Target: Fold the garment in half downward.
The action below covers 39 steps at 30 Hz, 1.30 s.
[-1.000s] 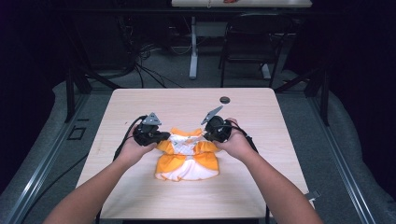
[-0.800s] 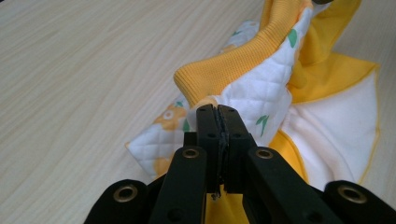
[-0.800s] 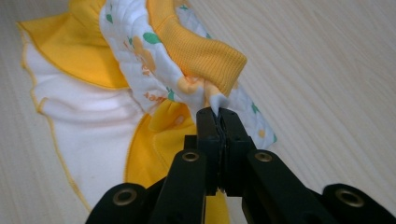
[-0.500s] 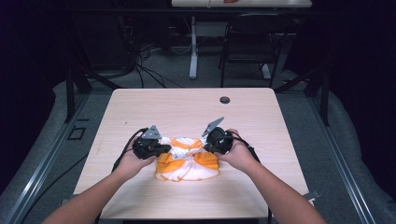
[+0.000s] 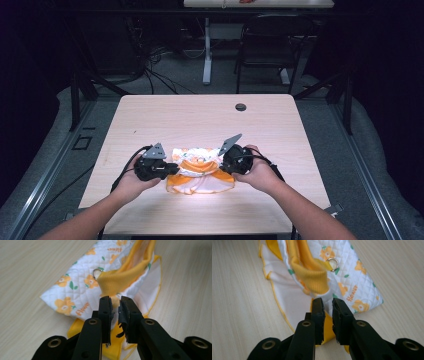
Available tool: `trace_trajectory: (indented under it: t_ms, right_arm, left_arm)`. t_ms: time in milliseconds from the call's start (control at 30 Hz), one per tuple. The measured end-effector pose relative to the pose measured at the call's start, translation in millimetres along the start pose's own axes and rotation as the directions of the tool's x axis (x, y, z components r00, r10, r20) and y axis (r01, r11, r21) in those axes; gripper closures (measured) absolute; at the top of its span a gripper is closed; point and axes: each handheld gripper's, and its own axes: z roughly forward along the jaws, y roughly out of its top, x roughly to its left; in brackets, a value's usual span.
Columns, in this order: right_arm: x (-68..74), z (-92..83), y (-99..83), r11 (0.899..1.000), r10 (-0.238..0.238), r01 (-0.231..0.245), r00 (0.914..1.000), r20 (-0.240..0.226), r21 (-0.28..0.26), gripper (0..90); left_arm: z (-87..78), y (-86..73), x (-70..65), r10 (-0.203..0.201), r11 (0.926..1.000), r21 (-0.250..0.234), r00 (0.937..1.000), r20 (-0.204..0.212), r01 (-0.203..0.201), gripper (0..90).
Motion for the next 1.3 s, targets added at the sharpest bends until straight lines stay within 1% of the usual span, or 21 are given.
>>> trace_trajectory:
  t_ms: [100,200,233,267,300,333,367,400,533,567,633,767,833,900,933,967,1133,1167,1233,1267,1300]
  right_arm:
    - [-2.2,-2.7,2.0,1.000,0.020,-0.020,0.9998,0.007,-0.024,80.8]
    - [-5.0,0.8,6.1,0.998,0.045,-0.045,0.9988,0.016,-0.042,85.5]
    - [-6.0,2.0,7.6,0.998,0.046,-0.045,0.9987,0.020,-0.037,86.6]
    - [-7.0,5.9,9.8,0.997,0.059,-0.058,0.9981,0.020,-0.044,87.5]
    - [-8.1,7.7,11.4,0.998,0.056,-0.055,0.9982,0.022,-0.039,88.0]
    - [-8.5,10.9,13.2,0.997,0.066,-0.065,0.9976,0.023,-0.043,88.6]
    - [-10.4,14.5,16.1,0.997,0.065,-0.064,0.9977,0.022,-0.040,89.2]
    - [-10.4,17.0,17.0,0.996,0.075,-0.074,0.9970,0.018,-0.048,89.4]
    - [-11.0,25.1,19.7,0.996,0.076,-0.076,0.9971,-0.007,-0.039,89.7]
    - [-10.6,26.4,19.8,0.998,0.065,-0.065,0.9979,-0.009,-0.027,89.7]
    - [-8.8,27.5,19.2,0.998,0.061,-0.061,0.9980,-0.019,-0.016,89.8]
    - [-1.8,26.6,15.5,0.999,0.038,-0.038,0.9986,-0.037,0.008,89.9]
    - [2.7,28.2,11.6,0.999,0.039,-0.038,0.9983,-0.043,0.003,89.9]
    - [7.0,31.3,6.5,0.999,0.034,-0.032,0.9978,-0.056,0.023,89.9]
    - [9.4,32.9,4.5,0.999,0.016,-0.014,0.9986,-0.051,0.038,89.9]
    - [11.4,34.4,1.7,0.999,0.029,-0.027,0.9976,-0.062,0.035,89.9]
    - [17.9,42.6,-9.1,0.998,0.030,-0.026,0.9962,-0.081,0.052,89.9]
    - [19.2,44.3,-11.1,0.998,0.037,-0.033,0.9957,-0.084,0.048,89.9]
    - [20.3,45.9,-14.3,0.998,0.040,-0.036,0.9952,-0.089,0.049,89.9]
    - [21.0,46.6,-16.4,0.998,0.043,-0.039,0.9948,-0.092,0.048,89.9]
    - [21.7,47.1,-18.1,0.998,0.047,-0.043,0.9944,-0.095,0.049,89.8]
  left_arm:
    - [-5.6,6.6,5.6,-0.025,0.9995,-0.021,0.9994,-0.025,0.025,78.0]
    - [-3.0,11.8,12.4,-0.052,0.9983,-0.030,0.9977,-0.044,0.050,82.7]
    - [0.8,13.4,14.8,-0.063,0.9977,-0.028,0.9968,-0.048,0.062,84.5]
    - [3.8,14.1,16.4,-0.068,0.9975,-0.024,0.9966,-0.047,0.067,86.3]
    - [8.3,14.5,18.2,-0.079,0.9968,-0.016,0.9956,-0.050,0.078,87.3]
    - [15.4,14.5,20.4,-0.092,0.9957,-0.006,0.9946,-0.048,0.092,88.7]
    - [18.9,14.2,21.1,-0.097,0.9953,-0.003,0.9942,-0.046,0.097,89.3]
    - [22.9,13.8,21.3,-0.104,0.9946,0.005,0.9938,-0.039,0.104,89.4]
    - [31.8,12.0,17.4,-0.093,0.9954,0.018,0.9956,-0.012,0.094,89.6]
    - [32.1,11.5,16.3,-0.094,0.9953,0.020,0.9955,-0.005,0.094,89.7]
    - [32.5,9.1,12.2,-0.086,0.9961,0.022,0.9963,0.010,0.086,89.7]
    - [30.7,3.1,3.6,-0.081,0.9965,0.023,0.9962,0.033,0.080,89.7]
    - [30.7,0.9,-0.1,-0.072,0.9971,0.026,0.9967,0.036,0.071,89.8]
    - [31.3,-1.5,-4.0,-0.059,0.9976,0.038,0.9972,0.045,0.057,89.7]
    - [31.8,-3.0,-5.8,-0.057,0.9977,0.041,0.9971,0.051,0.055,89.7]
    - [33.0,-5.2,-8.2,-0.056,0.9974,0.049,0.9969,0.055,0.053,89.7]
    - [38.7,-15.7,-13.8,-0.051,0.9954,0.084,0.9973,0.053,0.046,89.7]
    - [39.3,-18.1,-14.4,-0.048,0.9949,0.092,0.9974,0.054,0.043,89.7]
    - [40.1,-21.7,-14.7,-0.056,0.9944,0.093,0.9968,0.058,0.050,89.7]
    - [40.5,-23.2,-15.7,-0.060,0.9938,0.096,0.9973,0.042,0.056,89.7]
    - [40.7,-24.3,-15.5,-0.062,0.9938,0.096,0.9972,0.042,0.057,89.7]
